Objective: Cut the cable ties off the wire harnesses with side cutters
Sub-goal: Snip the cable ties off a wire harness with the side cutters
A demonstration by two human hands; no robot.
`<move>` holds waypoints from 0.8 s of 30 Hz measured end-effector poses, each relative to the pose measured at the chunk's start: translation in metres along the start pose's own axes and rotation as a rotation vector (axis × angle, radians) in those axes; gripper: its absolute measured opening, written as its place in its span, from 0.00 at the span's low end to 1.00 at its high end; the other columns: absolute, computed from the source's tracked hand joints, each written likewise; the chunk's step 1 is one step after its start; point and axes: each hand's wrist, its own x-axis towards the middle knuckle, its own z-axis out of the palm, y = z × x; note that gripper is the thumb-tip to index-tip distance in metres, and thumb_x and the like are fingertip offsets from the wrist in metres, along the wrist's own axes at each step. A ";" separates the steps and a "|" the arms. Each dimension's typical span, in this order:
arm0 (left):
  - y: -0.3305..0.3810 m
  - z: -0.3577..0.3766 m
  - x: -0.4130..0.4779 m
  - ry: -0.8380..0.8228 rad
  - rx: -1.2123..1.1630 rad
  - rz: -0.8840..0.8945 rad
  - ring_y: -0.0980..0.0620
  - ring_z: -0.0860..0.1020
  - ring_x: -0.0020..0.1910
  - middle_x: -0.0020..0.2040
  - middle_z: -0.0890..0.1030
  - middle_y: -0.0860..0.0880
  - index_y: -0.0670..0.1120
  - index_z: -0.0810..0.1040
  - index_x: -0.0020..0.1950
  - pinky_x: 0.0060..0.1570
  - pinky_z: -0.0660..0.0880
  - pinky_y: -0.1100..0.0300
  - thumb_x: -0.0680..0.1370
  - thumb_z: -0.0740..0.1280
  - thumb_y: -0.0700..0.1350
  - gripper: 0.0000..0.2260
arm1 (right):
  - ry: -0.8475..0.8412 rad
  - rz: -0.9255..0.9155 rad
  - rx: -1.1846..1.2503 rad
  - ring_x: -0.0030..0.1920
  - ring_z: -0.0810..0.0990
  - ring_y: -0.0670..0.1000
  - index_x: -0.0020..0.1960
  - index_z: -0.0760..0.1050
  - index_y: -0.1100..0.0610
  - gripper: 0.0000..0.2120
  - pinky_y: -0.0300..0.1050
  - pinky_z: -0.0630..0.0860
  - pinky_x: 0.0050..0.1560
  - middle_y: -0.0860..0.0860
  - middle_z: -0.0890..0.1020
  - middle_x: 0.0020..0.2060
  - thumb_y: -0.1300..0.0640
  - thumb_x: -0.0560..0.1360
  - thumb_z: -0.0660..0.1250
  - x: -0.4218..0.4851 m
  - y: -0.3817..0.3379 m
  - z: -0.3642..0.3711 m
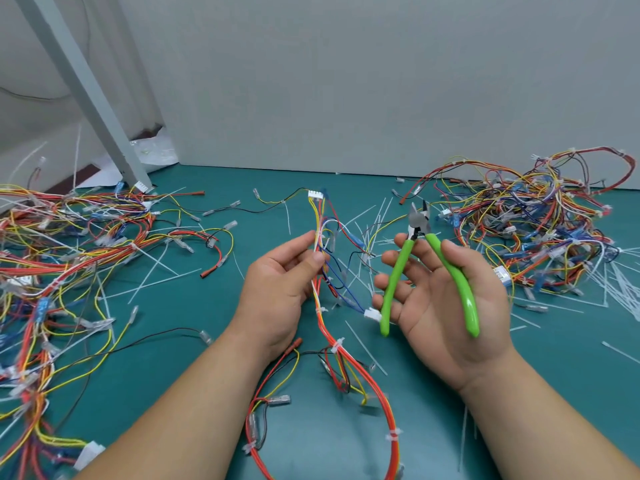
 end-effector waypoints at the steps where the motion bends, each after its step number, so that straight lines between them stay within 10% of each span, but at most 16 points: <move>1: -0.001 0.001 -0.001 -0.010 0.082 0.037 0.57 0.81 0.43 0.46 0.86 0.49 0.44 0.81 0.64 0.40 0.77 0.66 0.78 0.70 0.34 0.15 | -0.003 0.012 -0.024 0.42 0.83 0.58 0.58 0.81 0.57 0.24 0.51 0.81 0.41 0.57 0.81 0.51 0.45 0.67 0.70 0.000 0.001 0.000; 12: 0.001 0.010 -0.019 -0.237 0.701 0.261 0.52 0.77 0.50 0.51 0.78 0.46 0.51 0.79 0.69 0.53 0.70 0.69 0.80 0.65 0.51 0.17 | -0.089 0.068 -0.154 0.42 0.82 0.55 0.66 0.77 0.60 0.29 0.48 0.72 0.41 0.55 0.82 0.62 0.49 0.68 0.74 0.000 0.006 -0.003; 24: 0.002 0.007 -0.018 -0.275 0.653 0.205 0.58 0.76 0.63 0.68 0.75 0.60 0.60 0.82 0.62 0.57 0.77 0.48 0.76 0.69 0.52 0.15 | -0.122 0.063 -0.085 0.42 0.81 0.56 0.72 0.72 0.64 0.45 0.50 0.70 0.40 0.53 0.79 0.64 0.47 0.60 0.82 -0.001 0.006 0.000</move>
